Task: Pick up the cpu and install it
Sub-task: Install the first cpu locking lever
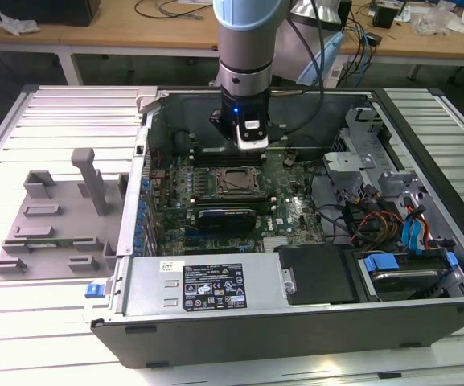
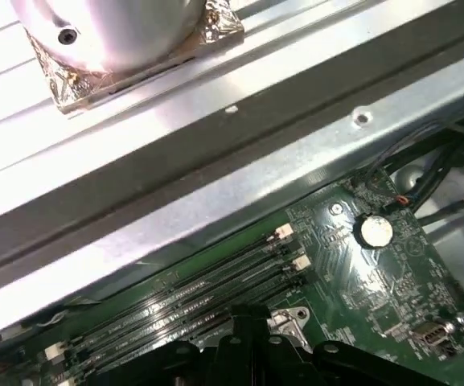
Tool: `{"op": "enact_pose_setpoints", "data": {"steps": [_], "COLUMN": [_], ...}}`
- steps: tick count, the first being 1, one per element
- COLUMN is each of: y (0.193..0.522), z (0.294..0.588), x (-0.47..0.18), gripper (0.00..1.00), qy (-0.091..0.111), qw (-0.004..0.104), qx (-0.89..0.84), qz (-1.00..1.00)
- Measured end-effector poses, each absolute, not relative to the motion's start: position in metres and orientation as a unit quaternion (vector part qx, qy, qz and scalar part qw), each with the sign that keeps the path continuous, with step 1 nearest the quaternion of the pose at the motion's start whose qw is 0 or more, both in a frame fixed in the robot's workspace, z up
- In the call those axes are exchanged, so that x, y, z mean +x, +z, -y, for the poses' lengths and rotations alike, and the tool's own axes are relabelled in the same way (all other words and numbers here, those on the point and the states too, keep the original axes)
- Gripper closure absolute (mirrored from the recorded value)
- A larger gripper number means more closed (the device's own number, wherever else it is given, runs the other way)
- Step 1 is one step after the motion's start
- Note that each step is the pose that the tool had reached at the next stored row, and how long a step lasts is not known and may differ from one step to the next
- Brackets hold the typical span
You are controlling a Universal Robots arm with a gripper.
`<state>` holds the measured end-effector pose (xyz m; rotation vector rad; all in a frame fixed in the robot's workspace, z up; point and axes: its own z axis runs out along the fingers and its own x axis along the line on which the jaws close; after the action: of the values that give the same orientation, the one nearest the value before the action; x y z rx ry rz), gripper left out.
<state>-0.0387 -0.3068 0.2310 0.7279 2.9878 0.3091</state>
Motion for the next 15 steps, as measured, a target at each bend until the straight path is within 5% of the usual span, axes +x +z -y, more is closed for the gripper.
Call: {"op": "enact_pose_setpoints", "data": {"steps": [6, 9, 15], "y": [0.231, 0.231, 0.23], "z": [0.322, 0.322, 0.322], "x": [-0.039, -0.039, -0.038], "gripper": [0.89, 0.89, 0.89], "qy": [0.041, 0.017, 0.012], "qw": [0.039, 0.036, 0.036], "qx": [0.234, 0.219, 0.16], "qz": [-0.971, -0.975, -0.986]}}
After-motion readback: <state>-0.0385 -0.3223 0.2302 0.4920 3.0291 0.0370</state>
